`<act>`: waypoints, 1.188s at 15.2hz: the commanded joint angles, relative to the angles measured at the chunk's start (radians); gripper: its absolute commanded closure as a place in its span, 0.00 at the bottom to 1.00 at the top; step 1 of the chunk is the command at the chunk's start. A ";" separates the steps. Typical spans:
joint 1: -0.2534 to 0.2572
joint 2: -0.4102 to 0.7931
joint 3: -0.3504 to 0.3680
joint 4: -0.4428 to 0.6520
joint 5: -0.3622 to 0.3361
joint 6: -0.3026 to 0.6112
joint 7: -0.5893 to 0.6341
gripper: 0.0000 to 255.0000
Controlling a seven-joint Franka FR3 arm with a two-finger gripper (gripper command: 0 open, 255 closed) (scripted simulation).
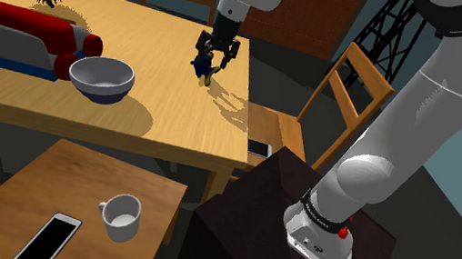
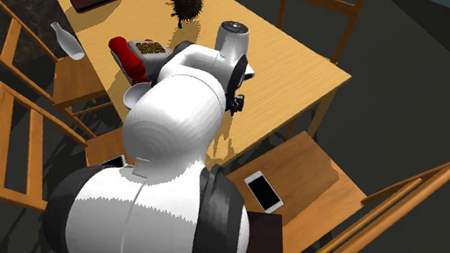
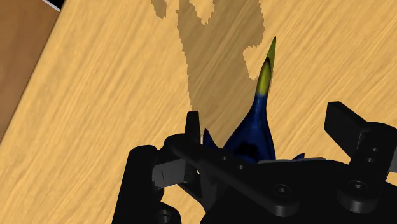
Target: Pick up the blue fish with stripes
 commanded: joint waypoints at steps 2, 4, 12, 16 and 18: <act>0.001 0.001 0.001 -0.011 0.002 0.013 -0.002 1.00; 0.001 0.001 0.001 -0.012 0.002 0.013 -0.001 1.00; 0.000 -0.003 0.000 -0.002 0.000 0.000 0.001 1.00; -0.001 -0.021 -0.001 0.031 -0.007 -0.050 0.012 1.00; -0.001 -0.029 -0.001 0.049 -0.010 -0.076 0.017 1.00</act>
